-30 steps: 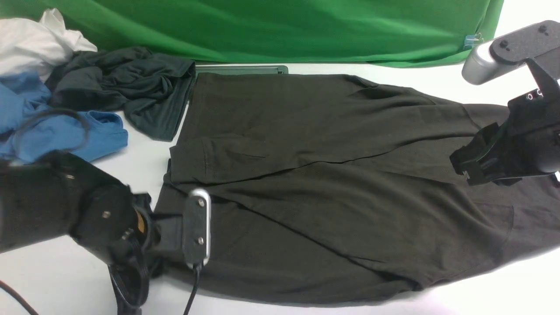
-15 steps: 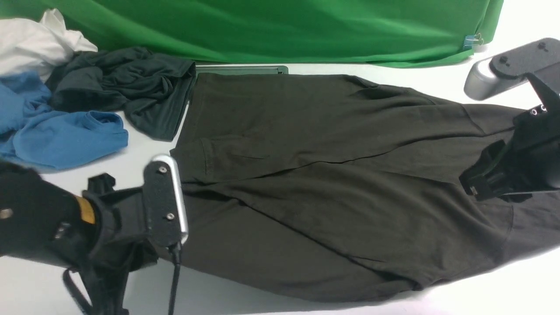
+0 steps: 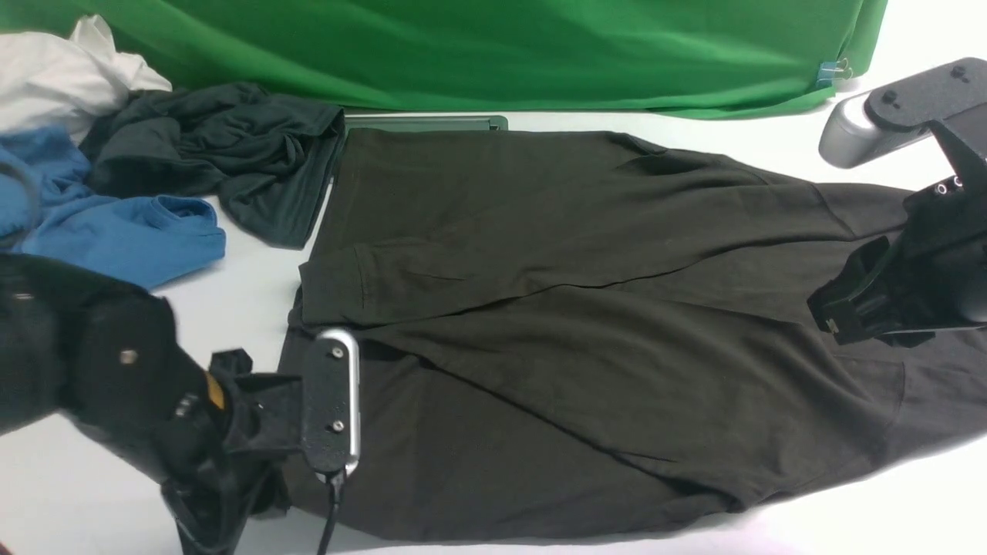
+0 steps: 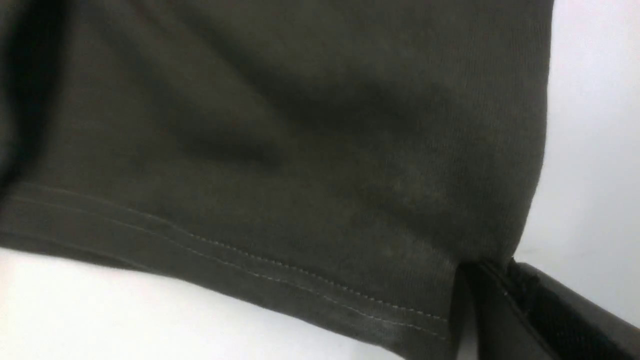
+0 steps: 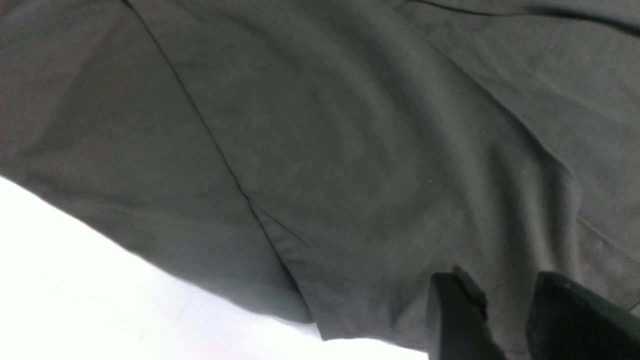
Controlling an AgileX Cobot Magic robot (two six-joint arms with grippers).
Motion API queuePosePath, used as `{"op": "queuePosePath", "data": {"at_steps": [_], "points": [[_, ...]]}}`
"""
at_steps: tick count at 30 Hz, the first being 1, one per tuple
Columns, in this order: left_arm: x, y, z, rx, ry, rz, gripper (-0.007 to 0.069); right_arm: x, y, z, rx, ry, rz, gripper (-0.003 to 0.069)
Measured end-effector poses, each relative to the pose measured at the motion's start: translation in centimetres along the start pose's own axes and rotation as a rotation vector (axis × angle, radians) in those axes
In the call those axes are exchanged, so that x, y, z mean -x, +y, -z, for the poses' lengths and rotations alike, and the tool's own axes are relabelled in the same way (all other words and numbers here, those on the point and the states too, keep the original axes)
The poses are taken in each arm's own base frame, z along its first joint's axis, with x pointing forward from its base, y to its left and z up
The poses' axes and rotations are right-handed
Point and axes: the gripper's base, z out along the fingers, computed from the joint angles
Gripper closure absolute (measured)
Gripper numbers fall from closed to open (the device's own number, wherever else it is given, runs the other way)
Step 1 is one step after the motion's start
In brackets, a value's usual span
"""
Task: Fold a long-sleeved shirt on a white desktop.
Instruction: 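Grasp the near edge of the shirt at its hem and shoulder corners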
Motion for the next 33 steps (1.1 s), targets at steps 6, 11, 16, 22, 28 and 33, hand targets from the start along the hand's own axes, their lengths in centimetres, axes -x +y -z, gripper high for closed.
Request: {"op": "queuePosePath", "data": {"at_steps": [6, 11, 16, 22, 28, 33], "points": [[0.4, 0.6, -2.0, -0.031, 0.003, -0.002, 0.0561, 0.1, 0.0, 0.0, -0.001, -0.014, 0.016, 0.0417], [0.4, 0.8, -2.9, -0.048, 0.013, -0.009, 0.0441, 0.1, 0.0, 0.0, -0.001, -0.014, 0.017, 0.0417], [0.6, 1.0, -3.8, -0.056, 0.013, -0.002, 0.0233, 0.1, 0.0, 0.0, -0.001, -0.015, 0.017, 0.0417], [0.5, 1.4, -4.4, -0.06, 0.043, -0.004, 0.013, 0.1, 0.0, 0.0, -0.002, -0.016, 0.017, 0.0417], [-0.3, 1.8, -4.4, -0.011, 0.13, 0.048, 0.036, 0.1, 0.0, 0.0, -0.002, -0.016, 0.019, 0.0417], [-0.5, 1.7, -3.4, 0.018, 0.136, 0.043, 0.0586, 0.0, 0.0, -0.2, -0.001, -0.009, 0.004, 0.0417]]}}
